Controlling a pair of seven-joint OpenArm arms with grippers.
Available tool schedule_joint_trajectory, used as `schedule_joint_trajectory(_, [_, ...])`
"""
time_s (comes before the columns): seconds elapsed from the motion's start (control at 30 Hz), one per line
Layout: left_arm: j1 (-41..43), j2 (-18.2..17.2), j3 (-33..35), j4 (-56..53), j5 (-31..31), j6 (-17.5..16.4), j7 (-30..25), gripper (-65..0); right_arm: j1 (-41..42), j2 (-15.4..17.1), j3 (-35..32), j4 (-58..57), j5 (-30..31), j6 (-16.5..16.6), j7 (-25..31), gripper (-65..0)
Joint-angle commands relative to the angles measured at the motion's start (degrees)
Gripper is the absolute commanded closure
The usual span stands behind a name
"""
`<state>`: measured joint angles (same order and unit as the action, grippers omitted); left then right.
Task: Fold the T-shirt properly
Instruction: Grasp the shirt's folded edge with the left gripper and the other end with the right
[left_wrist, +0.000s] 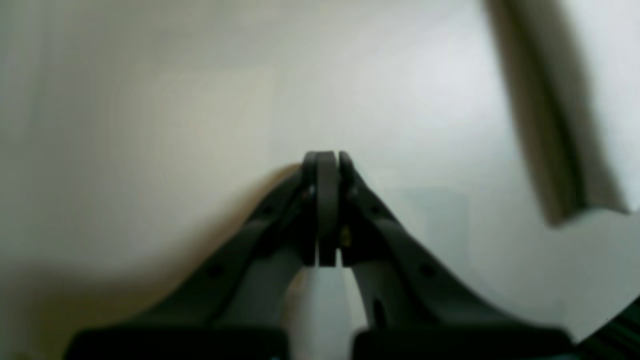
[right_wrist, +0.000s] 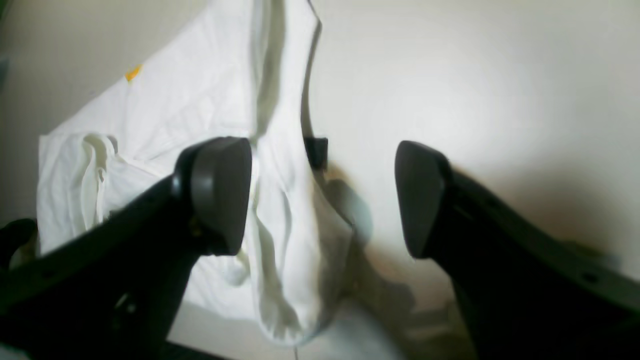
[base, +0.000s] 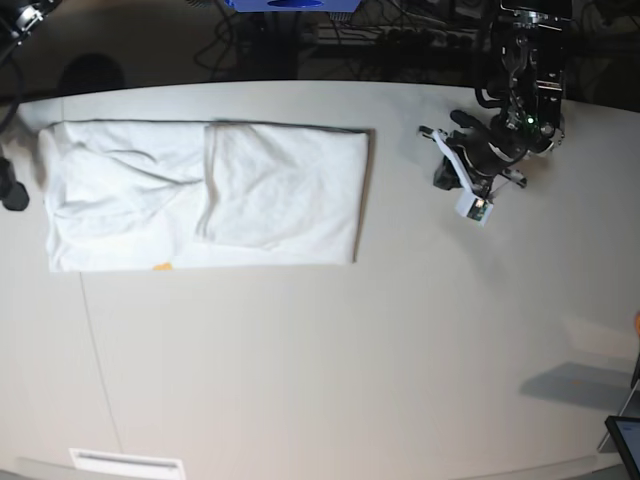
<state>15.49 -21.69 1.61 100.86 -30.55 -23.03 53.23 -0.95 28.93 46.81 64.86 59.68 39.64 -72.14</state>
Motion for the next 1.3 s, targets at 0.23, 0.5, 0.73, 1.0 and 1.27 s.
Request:
schedule_joint_trajectory(0.23, [-2.43, -0.77, -6.49, -8.95, -18.11, -12.62, -0.53, 0.0, 1.26, 2.24, -3.51, -1.26, 1.02, 0.36, 2.64, -43.4])
schedule_joint_trajectory(0.5, [-4.63, -1.91, -9.04, -19.50, -28.58, -16.97, -0.44, 0.0, 1.43, 2.68, -3.51, -1.26, -0.91, 0.36, 2.03, -43.5])
schedule_joint_trajectory(0.73, [-7.35, -1.30, -9.12, -20.11, -29.02, -16.97, 5.01, 0.0, 1.52, 2.41, -3.51, -1.26, -7.68, 0.36, 0.45, -43.5])
schedule_joint_trajectory(1.0, [-7.97, -0.68, -9.12, -16.51, -28.93, -16.97, 5.27, 0.0, 1.61, 0.13, -3.60, -1.26, -7.77, 0.36, -1.31, -43.5])
schedule_joint_trajectory(1.27, [-8.14, -0.59, -9.04, -16.68, -28.93, -16.97, 5.27, 0.0, 3.28, -1.46, -9.22, -1.34, -7.59, 0.36, -1.84, -51.5])
